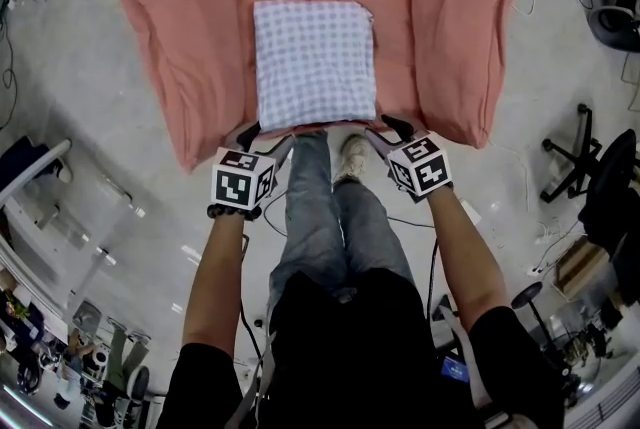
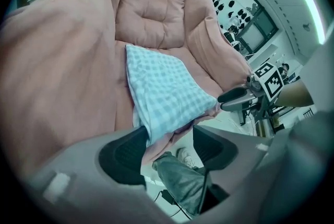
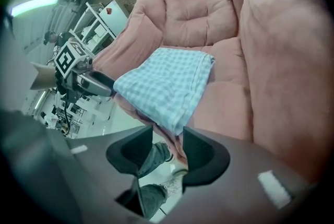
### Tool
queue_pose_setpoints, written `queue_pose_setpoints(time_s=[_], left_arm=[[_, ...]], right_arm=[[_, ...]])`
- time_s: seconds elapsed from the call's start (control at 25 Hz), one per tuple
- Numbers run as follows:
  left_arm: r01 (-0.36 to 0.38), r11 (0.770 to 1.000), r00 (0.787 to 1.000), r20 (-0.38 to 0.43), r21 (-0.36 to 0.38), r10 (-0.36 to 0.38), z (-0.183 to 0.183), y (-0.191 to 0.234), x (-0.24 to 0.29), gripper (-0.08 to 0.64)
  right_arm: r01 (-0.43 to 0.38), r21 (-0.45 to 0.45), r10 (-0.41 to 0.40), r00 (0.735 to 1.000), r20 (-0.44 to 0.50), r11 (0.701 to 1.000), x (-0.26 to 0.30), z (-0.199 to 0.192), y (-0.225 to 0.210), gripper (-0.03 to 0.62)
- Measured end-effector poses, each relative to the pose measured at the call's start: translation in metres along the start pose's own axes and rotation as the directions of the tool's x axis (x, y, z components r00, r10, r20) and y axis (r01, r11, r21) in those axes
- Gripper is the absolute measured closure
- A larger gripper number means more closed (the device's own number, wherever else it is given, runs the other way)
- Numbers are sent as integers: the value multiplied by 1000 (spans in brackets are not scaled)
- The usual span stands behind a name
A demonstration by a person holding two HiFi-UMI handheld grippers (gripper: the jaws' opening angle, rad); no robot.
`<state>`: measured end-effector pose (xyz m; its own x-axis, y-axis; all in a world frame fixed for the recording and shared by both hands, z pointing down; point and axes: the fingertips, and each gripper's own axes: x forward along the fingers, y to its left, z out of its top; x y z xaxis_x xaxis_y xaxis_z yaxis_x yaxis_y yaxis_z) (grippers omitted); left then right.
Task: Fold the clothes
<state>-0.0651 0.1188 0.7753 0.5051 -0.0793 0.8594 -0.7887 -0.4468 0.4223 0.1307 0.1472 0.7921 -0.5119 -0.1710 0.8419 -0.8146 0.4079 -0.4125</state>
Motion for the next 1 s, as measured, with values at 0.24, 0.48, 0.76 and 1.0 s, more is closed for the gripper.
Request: queue_pose_setpoints(time_s=[0.24,0.48,0.76,1.0], left_arm=[[-87,996,996,34,-27,88,0,0,-19,268],[-100,993,984,143,-69,109,37,-30,-97,278],[-82,997,914,398,-14,81,167,-74,-196,337],[-98,994,829,556,44,57,230,-100,-285,408]], right_arm=[[24,-49,-20,996,88,998,-23,23,9,411],[30,-54,-18,979,205,998,-102,80,45,420],[111,-112,-50,892,449,987,-221,204,56,467],[146,-114,-52,808,587,983,-300,266,89,524]])
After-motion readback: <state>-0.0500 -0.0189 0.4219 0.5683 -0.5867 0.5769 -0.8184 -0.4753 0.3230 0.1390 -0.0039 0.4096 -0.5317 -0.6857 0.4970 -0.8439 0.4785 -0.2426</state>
